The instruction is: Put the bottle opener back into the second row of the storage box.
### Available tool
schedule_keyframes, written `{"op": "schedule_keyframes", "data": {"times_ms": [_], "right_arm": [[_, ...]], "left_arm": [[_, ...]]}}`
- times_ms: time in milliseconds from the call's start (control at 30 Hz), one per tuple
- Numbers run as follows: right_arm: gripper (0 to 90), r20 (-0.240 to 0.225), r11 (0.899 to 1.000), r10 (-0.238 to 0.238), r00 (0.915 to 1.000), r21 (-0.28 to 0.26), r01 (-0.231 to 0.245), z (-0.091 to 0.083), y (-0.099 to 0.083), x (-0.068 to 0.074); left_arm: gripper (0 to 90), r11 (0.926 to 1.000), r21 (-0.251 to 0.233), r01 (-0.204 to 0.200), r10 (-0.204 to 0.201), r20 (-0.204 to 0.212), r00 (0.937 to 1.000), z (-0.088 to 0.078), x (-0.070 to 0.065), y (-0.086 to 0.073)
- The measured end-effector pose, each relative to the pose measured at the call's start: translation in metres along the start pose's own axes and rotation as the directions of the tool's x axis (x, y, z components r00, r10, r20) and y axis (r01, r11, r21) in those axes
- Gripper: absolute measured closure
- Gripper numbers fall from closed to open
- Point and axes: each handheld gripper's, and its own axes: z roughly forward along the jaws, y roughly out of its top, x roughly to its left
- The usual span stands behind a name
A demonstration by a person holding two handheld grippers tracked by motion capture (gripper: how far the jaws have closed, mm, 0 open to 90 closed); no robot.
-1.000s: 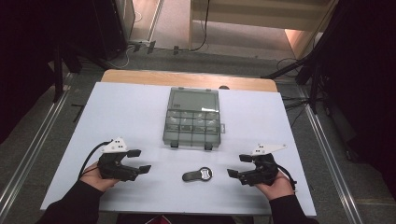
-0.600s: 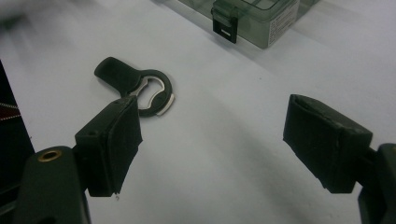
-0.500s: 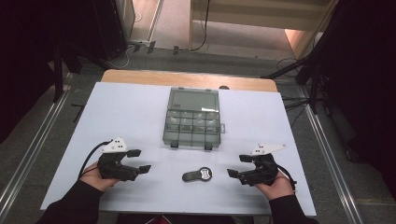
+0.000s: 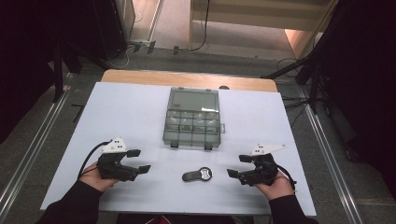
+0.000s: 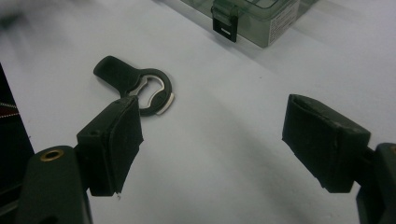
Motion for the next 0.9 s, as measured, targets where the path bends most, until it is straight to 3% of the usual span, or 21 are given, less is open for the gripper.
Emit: {"op": "schedule_keyframes", "data": {"times_ms": [367, 533, 733, 900], "right_arm": [[23.1, -0.008, 1.000, 0.022, 0.9997, 0.000, -0.022, 0.000, 0.000, -0.003], [22.8, -0.002, 1.000, 0.011, 0.9999, -0.008, -0.011, 0.001, 0.002, -0.004], [23.0, -0.043, 0.999, -0.031, 0.9986, -0.030, 0.030, 0.008, 0.009, -0.007], [22.9, -0.065, 0.998, -0.070, 0.9954, -0.010, 0.070, 0.016, 0.015, -0.007]], "left_arm": [[25.2, 1.0000, -0.001, 0.000, 0.000, -0.001, 1.0000, 0.000, 0.000, 0.000], [25.2, 1.0000, 0.000, 0.002, -0.002, -0.002, 1.0000, 0.000, 0.001, 0.000], [25.2, 1.0000, -0.002, 0.002, -0.002, -0.001, 1.0000, 0.000, 0.001, 0.000], [25.2, 1.0000, -0.001, 0.003, -0.003, -0.003, 1.0000, 0.000, 0.000, 0.000]]}}
